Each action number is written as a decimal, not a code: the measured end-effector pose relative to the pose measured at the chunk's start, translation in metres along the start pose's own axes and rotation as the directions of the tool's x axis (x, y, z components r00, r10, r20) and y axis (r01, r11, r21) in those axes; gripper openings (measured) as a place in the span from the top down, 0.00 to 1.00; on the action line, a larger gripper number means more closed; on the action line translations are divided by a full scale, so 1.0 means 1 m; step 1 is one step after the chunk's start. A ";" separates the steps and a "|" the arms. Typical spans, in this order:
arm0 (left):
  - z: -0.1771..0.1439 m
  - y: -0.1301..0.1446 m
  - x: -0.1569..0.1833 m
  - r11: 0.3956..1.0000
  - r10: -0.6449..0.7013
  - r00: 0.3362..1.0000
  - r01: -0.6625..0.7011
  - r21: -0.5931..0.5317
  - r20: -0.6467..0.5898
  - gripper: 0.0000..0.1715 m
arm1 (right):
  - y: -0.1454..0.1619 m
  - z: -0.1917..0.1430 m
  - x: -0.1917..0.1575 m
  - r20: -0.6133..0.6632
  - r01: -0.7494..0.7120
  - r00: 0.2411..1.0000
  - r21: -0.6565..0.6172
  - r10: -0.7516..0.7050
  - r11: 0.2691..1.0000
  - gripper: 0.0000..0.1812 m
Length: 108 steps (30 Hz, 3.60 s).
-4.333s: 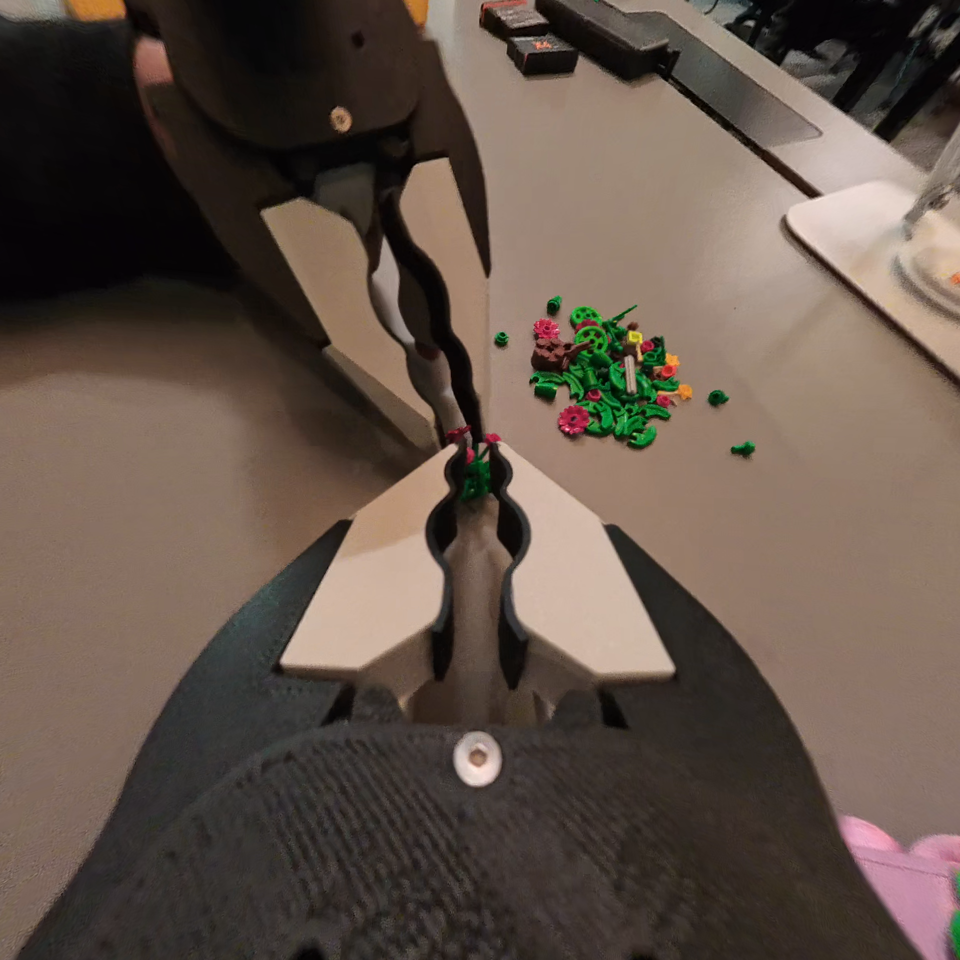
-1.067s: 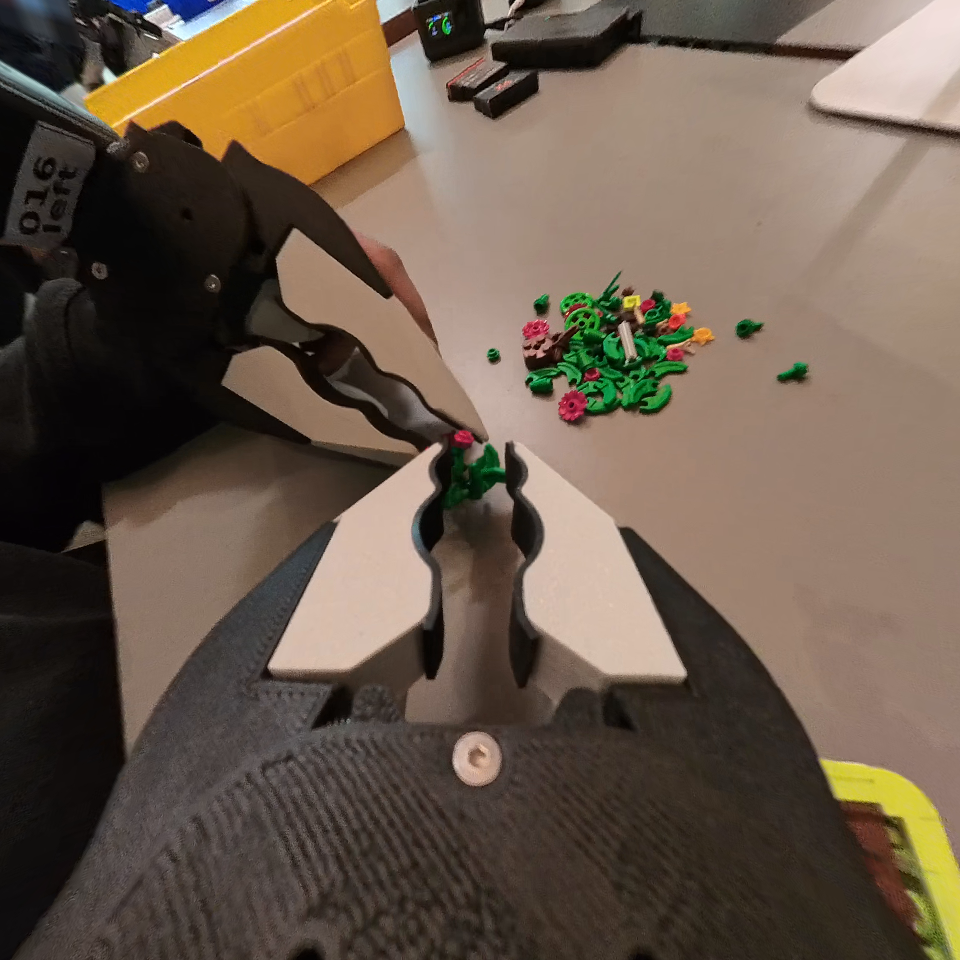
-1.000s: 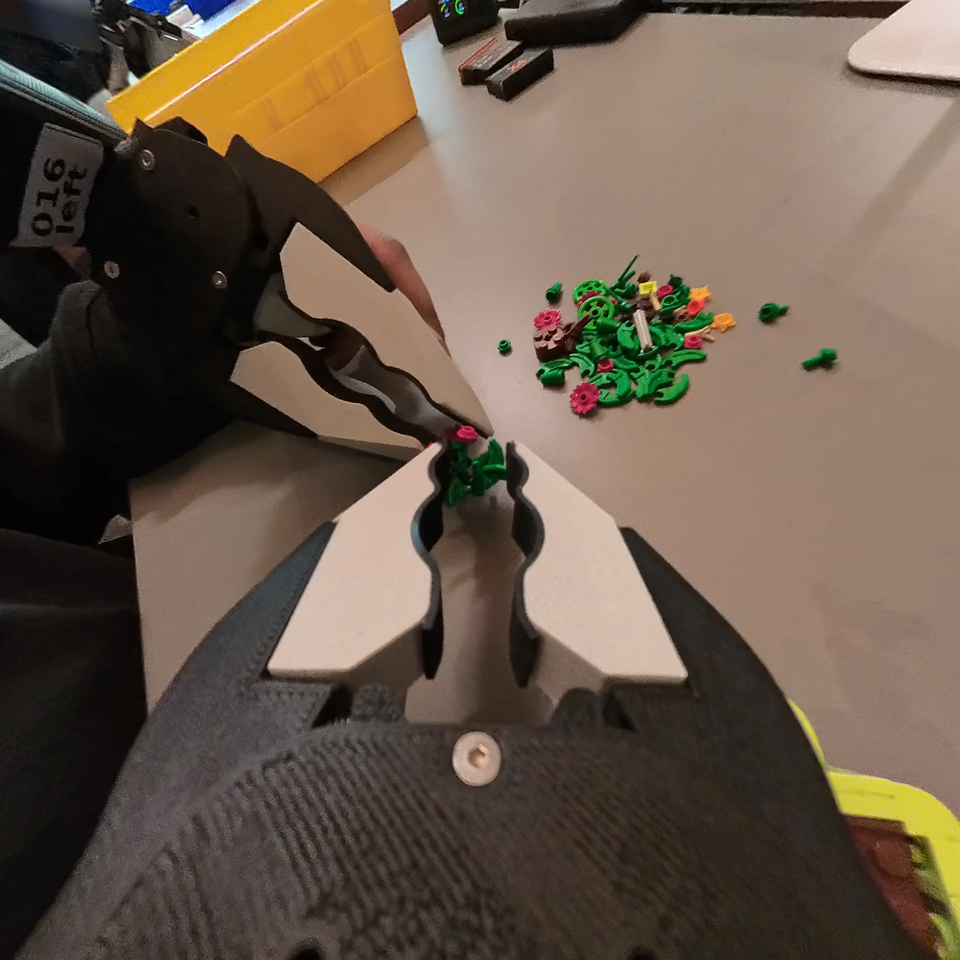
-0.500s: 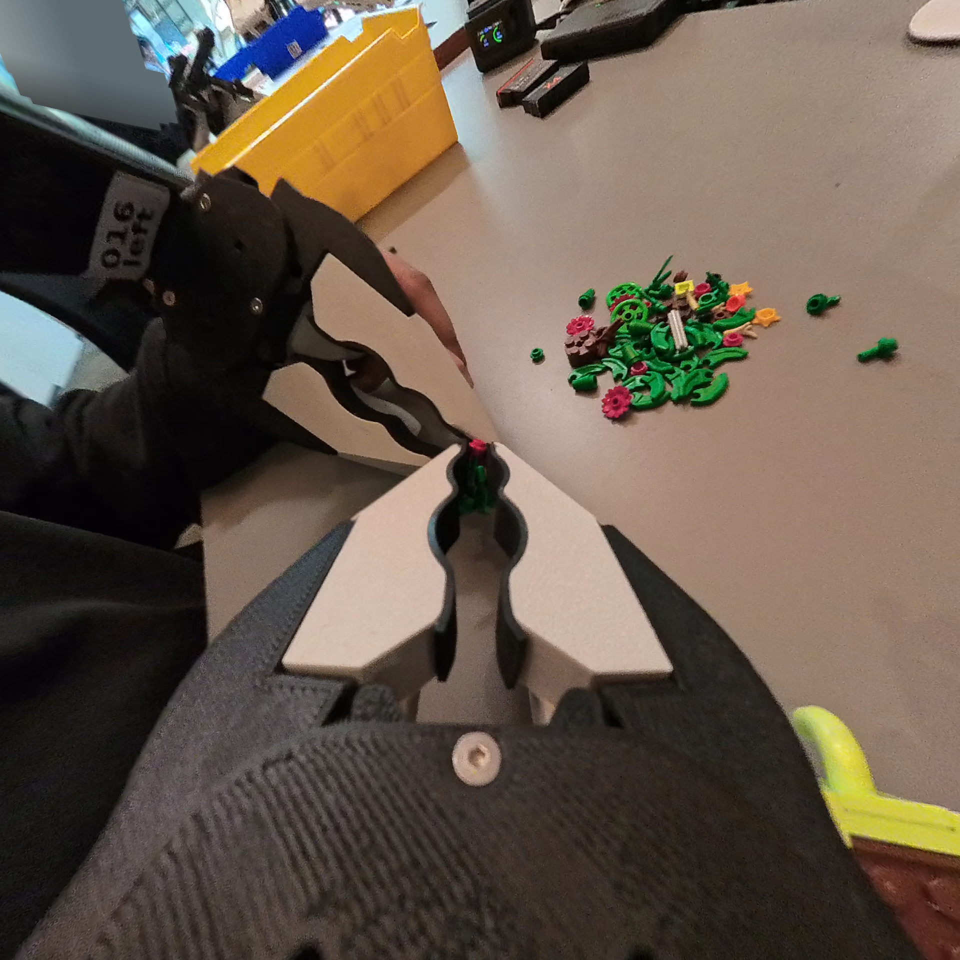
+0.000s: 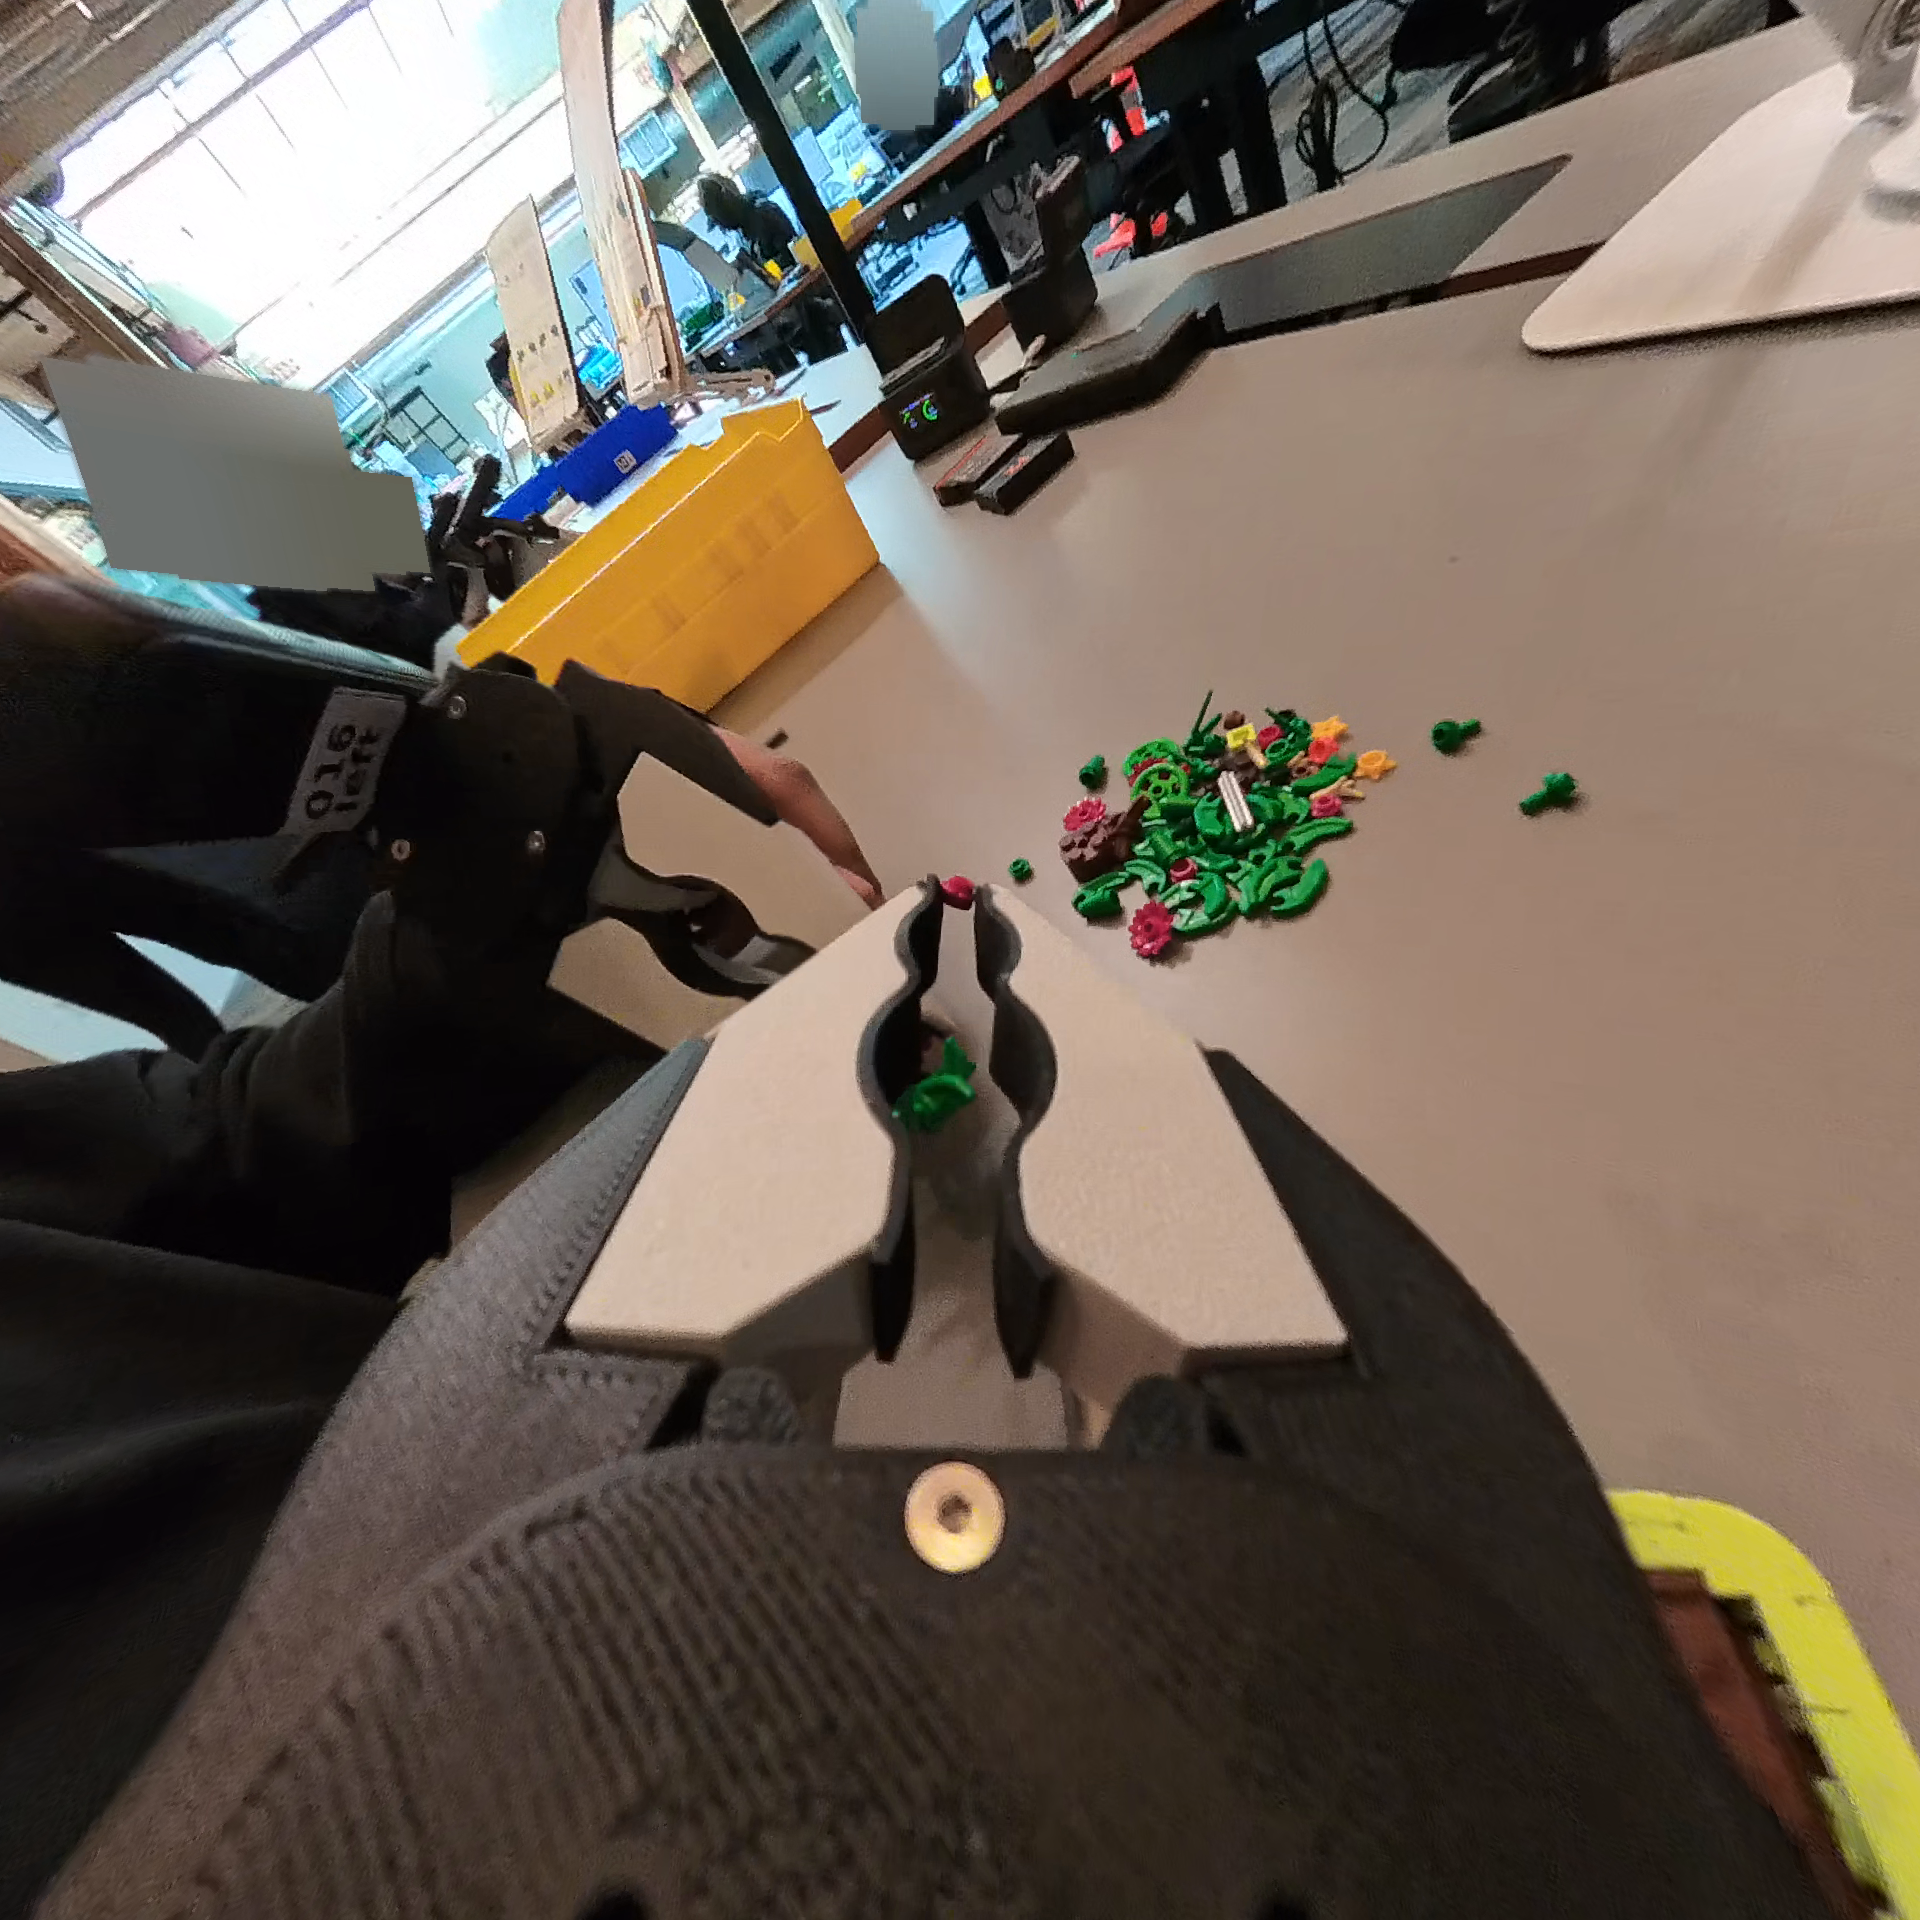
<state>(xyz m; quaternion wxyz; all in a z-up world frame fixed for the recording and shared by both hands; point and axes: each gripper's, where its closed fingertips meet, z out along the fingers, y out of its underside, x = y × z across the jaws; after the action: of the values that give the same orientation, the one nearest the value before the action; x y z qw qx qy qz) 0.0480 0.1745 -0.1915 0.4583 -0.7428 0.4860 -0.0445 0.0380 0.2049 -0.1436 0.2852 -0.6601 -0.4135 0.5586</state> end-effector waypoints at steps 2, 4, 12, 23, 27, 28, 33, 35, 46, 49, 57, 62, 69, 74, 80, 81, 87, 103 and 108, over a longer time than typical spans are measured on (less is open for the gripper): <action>-0.004 0.004 -0.004 1.000 -0.022 1.000 0.022 0.005 -0.009 0.95 | -0.005 0.004 0.005 -0.056 0.050 0.997 0.016 -0.049 0.999 0.98; -0.007 0.006 -0.004 0.999 -0.030 0.999 0.031 0.011 -0.025 0.95 | -0.009 0.009 0.018 -0.186 0.149 0.971 -0.006 -0.148 0.989 0.98; -0.026 0.028 -0.029 0.995 -0.092 0.994 0.094 -0.024 0.054 0.95 | 0.004 0.061 0.052 -0.314 0.255 0.882 -0.306 -0.350 0.917 0.97; -0.029 0.031 -0.042 0.998 -0.030 0.988 0.038 -0.052 0.151 0.95 | 0.001 0.068 0.052 -0.295 0.235 0.905 -0.256 -0.307 0.938 0.89; -0.031 0.032 -0.049 0.998 -0.037 0.980 0.046 -0.041 0.194 0.95 | -0.014 0.058 0.019 -0.197 0.293 0.931 -0.105 -0.308 0.950 0.85; -0.033 0.030 -0.053 0.999 -0.036 0.976 0.042 -0.024 0.217 0.95 | -0.018 0.053 0.008 -0.173 0.317 0.931 -0.057 -0.322 0.947 0.84; -0.046 0.015 -0.072 0.995 -0.082 0.942 0.056 0.088 0.325 0.95 | -0.039 0.030 -0.026 -0.110 0.386 0.921 0.128 -0.373 0.914 0.77; -0.050 0.011 -0.077 0.985 -0.137 0.933 0.095 0.141 0.332 0.95 | -0.041 0.027 -0.031 -0.115 0.427 0.903 0.141 -0.414 0.893 0.79; -0.059 -0.020 -0.087 0.982 -0.025 0.824 -0.085 0.167 0.565 0.95 | -0.037 0.031 -0.033 -0.027 0.292 0.956 0.156 -0.291 0.944 0.80; -0.055 -0.024 -0.084 0.982 -0.026 0.815 -0.086 0.165 0.578 0.95 | -0.036 0.031 -0.032 -0.064 0.339 0.941 0.141 -0.333 0.930 0.81; -0.053 -0.030 -0.081 0.980 -0.021 0.804 -0.102 0.173 0.594 0.95 | -0.036 0.029 -0.027 -0.120 0.400 0.914 0.111 -0.387 0.910 0.87; -0.054 -0.035 -0.077 0.968 -0.009 0.811 -0.140 0.209 0.585 0.94 | -0.039 0.025 -0.029 -0.146 0.447 0.891 0.106 -0.431 0.888 0.88; -0.064 -0.044 -0.068 0.943 -0.009 0.844 -0.171 0.284 0.536 0.94 | -0.040 0.019 -0.019 -0.232 0.528 0.831 0.044 -0.505 0.848 0.88; -0.053 -0.044 -0.057 0.929 -0.120 0.924 -0.025 0.370 0.364 1.00 | -0.035 0.019 -0.012 -0.304 0.635 0.724 -0.056 -0.619 0.770 0.88; -0.059 -0.046 -0.060 0.718 -0.497 0.864 0.464 0.519 -0.083 0.91 | -0.035 0.018 -0.019 -0.366 0.779 0.535 -0.136 -0.762 0.613 0.88; -0.057 -0.044 -0.059 0.709 -0.509 0.854 0.487 0.510 -0.108 0.91 | -0.035 0.019 -0.023 -0.363 0.792 0.521 -0.132 -0.772 0.596 0.88; -0.057 -0.048 -0.056 0.704 -0.502 0.855 0.492 0.513 -0.130 0.92 | -0.038 0.016 -0.028 -0.378 0.825 0.473 -0.126 -0.796 0.551 0.88; -0.053 -0.042 -0.058 0.799 -0.425 0.905 0.362 0.481 0.025 1.00 | -0.031 0.019 -0.023 -0.344 0.811 0.496 -0.144 -0.797 0.567 0.88; -0.053 -0.041 -0.058 0.814 -0.405 0.913 0.335 0.474 0.051 1.00 | -0.031 0.020 -0.022 -0.334 0.791 0.532 -0.131 -0.778 0.597 0.88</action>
<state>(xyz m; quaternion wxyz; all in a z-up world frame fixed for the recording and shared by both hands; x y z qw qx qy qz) 0.0192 0.1894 -0.1094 0.6367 -0.6962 0.2718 -0.1897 0.0108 0.1992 -0.1110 0.5871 -0.4883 -0.5959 0.2486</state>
